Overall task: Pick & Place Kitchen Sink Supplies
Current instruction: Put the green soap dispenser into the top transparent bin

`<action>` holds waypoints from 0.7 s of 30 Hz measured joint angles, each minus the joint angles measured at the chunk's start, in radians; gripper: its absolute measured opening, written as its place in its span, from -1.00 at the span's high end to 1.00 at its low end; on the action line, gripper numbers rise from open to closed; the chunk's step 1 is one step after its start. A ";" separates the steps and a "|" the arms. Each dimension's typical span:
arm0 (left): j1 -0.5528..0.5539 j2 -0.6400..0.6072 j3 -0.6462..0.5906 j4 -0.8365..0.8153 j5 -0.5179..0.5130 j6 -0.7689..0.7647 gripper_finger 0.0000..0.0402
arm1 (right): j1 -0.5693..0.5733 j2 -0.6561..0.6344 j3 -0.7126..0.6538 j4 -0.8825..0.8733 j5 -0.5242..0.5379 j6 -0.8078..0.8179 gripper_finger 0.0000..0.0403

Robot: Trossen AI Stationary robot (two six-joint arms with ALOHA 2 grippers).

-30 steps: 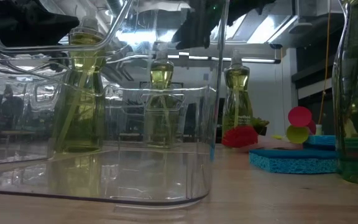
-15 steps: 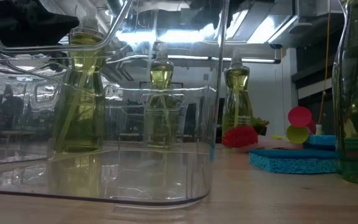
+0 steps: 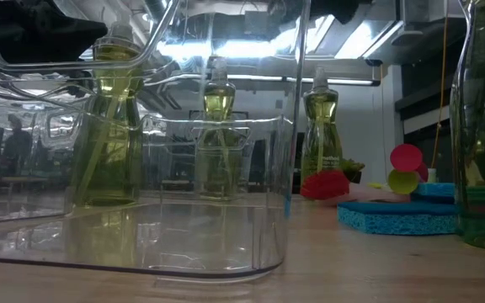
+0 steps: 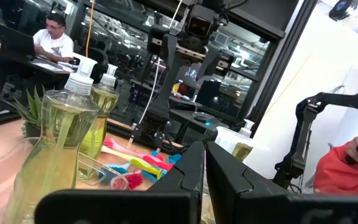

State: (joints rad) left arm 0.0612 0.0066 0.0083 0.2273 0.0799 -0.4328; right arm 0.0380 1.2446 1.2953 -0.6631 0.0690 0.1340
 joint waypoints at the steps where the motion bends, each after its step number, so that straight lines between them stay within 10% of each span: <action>1: 0.000 0.000 0.000 0.000 0.000 0.000 0.95 | 0.003 -0.003 0.000 -0.018 0.000 0.002 -0.31; 10: 0.000 0.000 0.000 0.000 0.000 0.000 0.95 | 0.006 -0.061 -0.046 -0.160 0.181 -0.052 -0.31; 21: 0.000 0.000 0.000 0.000 0.000 0.000 0.95 | 0.006 -0.167 -0.267 0.047 0.070 -0.098 -0.31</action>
State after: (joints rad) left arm 0.0615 0.0063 0.0085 0.2276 0.0799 -0.4328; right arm 0.0438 1.0772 1.0282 -0.6158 0.1389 0.0362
